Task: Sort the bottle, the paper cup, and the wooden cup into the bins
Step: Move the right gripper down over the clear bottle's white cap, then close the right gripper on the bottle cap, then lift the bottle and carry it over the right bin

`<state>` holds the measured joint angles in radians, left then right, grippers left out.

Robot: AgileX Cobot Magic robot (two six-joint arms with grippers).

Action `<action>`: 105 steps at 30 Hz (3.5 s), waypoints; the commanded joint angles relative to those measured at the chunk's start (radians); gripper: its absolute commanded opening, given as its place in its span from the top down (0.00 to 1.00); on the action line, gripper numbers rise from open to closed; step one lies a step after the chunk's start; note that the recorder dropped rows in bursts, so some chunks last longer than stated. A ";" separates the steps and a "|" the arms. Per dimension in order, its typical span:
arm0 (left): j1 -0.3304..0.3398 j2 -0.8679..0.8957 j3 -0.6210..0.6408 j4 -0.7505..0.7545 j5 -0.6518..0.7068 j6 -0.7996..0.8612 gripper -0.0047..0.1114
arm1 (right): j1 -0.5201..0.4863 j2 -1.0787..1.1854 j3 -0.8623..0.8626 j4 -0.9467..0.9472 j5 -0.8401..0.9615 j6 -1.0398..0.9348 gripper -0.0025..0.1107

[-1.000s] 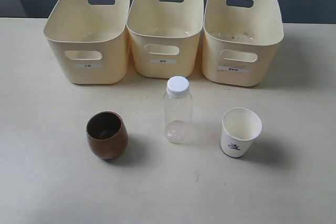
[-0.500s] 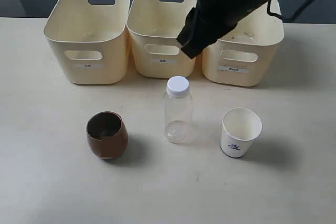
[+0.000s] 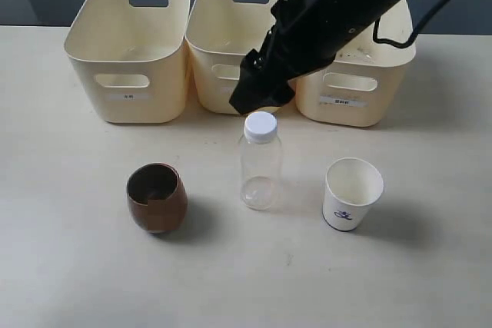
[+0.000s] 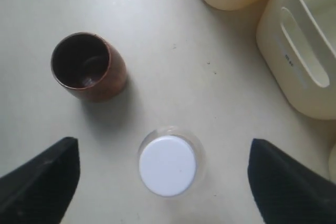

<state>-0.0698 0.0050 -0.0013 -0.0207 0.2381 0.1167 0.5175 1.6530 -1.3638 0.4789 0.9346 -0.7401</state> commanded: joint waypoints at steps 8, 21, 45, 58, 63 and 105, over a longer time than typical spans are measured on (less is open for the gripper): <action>-0.004 -0.005 0.001 0.002 0.000 -0.002 0.96 | 0.001 0.069 -0.006 -0.006 0.031 0.044 0.26; -0.004 -0.005 0.001 0.002 0.000 -0.002 0.96 | 0.001 0.103 -0.006 -0.029 -0.003 0.060 0.26; -0.004 -0.005 0.001 0.002 0.000 -0.002 0.96 | 0.001 0.153 0.002 -0.030 -0.013 0.063 0.26; -0.004 -0.005 0.001 0.002 0.000 -0.002 0.96 | 0.001 0.153 0.002 -0.032 0.023 0.065 0.58; -0.004 -0.005 0.001 0.002 0.000 -0.002 0.96 | 0.001 0.153 0.002 -0.032 0.035 0.060 0.82; -0.004 -0.005 0.001 0.002 0.000 -0.002 0.96 | -0.278 0.254 -0.603 -0.400 0.086 0.285 0.99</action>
<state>-0.0698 0.0050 -0.0013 -0.0207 0.2381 0.1167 0.2685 1.8174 -1.8822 0.0888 1.0039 -0.4533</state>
